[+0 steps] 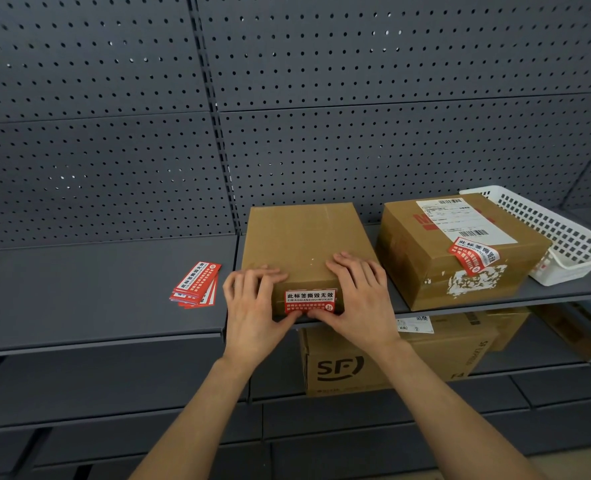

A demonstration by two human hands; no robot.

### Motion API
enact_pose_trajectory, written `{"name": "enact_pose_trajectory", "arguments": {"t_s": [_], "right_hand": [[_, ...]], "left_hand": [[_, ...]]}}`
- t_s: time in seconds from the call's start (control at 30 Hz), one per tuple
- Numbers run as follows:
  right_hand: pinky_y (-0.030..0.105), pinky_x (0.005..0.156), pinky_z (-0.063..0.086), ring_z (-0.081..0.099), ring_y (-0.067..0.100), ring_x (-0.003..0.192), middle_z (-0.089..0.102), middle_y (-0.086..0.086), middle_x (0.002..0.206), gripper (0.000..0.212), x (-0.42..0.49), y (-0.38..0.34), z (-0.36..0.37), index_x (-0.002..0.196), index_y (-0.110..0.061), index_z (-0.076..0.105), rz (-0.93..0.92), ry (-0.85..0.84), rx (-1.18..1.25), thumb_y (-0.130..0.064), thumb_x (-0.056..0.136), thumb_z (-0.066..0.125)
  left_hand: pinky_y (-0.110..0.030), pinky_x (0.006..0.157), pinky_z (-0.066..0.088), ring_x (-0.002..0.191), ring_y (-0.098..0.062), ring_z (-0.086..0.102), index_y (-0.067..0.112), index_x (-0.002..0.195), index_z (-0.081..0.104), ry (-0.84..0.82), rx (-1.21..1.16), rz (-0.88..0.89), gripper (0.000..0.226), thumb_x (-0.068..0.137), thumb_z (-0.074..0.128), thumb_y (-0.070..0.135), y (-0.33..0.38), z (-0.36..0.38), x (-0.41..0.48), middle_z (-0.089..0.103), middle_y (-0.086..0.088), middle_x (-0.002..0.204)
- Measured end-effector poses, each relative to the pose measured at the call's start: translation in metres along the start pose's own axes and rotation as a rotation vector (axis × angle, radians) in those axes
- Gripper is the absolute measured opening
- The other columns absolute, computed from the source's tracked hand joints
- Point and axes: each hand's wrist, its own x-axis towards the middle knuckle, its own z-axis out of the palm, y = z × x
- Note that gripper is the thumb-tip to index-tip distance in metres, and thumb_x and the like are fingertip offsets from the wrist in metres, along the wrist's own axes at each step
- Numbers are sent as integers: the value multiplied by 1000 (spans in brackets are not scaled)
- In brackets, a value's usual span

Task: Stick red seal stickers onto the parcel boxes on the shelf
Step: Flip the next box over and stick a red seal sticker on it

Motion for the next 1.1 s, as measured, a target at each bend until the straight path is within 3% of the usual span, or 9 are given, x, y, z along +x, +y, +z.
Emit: {"name": "enact_pose_trajectory", "arguments": {"t_s": [0.53,1.1], "right_hand": [[46,129,29,46,24,150,53,6,159,97,-4,11,9,154,-14,52,-63,26,-26,-71,81,80],[50,130,32,39,24,158,44,6,168,100,-5,27,3,165,-15,39,-159,-44,-41,-59,86,81]], "left_hand": [[-56,116,37,137,-26,52,19,134,64,15,2,7,76,73,95,51,-3,3,-2,61,-3,137],[-47,121,31,139,-25,55,21,142,59,-26,16,97,82,73,98,42,-16,-4,0,61,-1,143]]}}
